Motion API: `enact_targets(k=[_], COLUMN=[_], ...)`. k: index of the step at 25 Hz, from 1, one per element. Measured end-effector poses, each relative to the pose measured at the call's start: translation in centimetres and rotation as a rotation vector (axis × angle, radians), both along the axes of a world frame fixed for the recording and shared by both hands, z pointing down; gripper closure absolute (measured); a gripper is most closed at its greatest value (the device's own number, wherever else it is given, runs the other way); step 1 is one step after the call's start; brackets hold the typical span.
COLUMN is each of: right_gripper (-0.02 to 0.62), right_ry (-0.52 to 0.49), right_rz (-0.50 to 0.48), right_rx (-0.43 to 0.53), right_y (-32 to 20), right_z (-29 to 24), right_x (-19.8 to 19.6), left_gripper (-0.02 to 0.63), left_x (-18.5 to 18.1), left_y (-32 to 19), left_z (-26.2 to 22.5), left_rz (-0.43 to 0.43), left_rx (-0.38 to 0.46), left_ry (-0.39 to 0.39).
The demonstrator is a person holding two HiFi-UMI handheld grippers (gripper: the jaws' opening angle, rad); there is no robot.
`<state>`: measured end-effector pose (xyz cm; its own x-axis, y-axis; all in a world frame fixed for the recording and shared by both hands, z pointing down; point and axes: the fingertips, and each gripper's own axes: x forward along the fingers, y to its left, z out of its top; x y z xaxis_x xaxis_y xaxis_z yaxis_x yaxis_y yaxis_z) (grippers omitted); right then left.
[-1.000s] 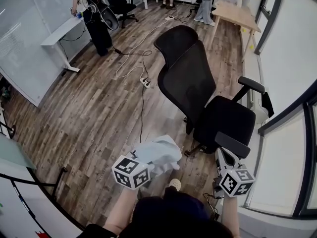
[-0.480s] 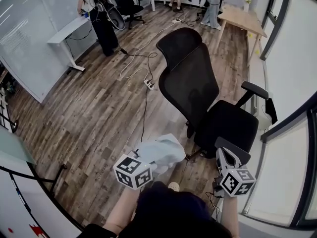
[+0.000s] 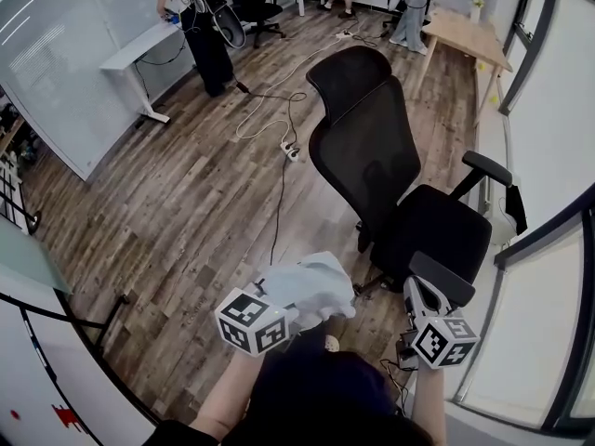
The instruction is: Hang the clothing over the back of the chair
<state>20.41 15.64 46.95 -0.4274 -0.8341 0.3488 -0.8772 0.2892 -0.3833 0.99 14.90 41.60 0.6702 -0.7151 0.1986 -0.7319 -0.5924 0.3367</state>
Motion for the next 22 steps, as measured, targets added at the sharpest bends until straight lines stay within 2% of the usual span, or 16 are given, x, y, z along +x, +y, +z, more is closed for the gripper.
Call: enact_targets(k=[9, 22], right_gripper=[0.594, 0.594], right_ry=[-0.008, -0.012], right_rz=[0.002, 0.061], right_rx=[0.005, -0.015], right_y=[-1.2, -8.8], right_z=[-0.2, -0.6], right_x=[-0.3, 1.1], left_gripper=[0.588, 0.588], left_x=[0.3, 2.6], left_y=[-1.1, -9.6], left_z=[0.8, 1.0], left_rz=[0.018, 0.090], left_rx=[-0.023, -0.050], left_ry=[-0.002, 0.012])
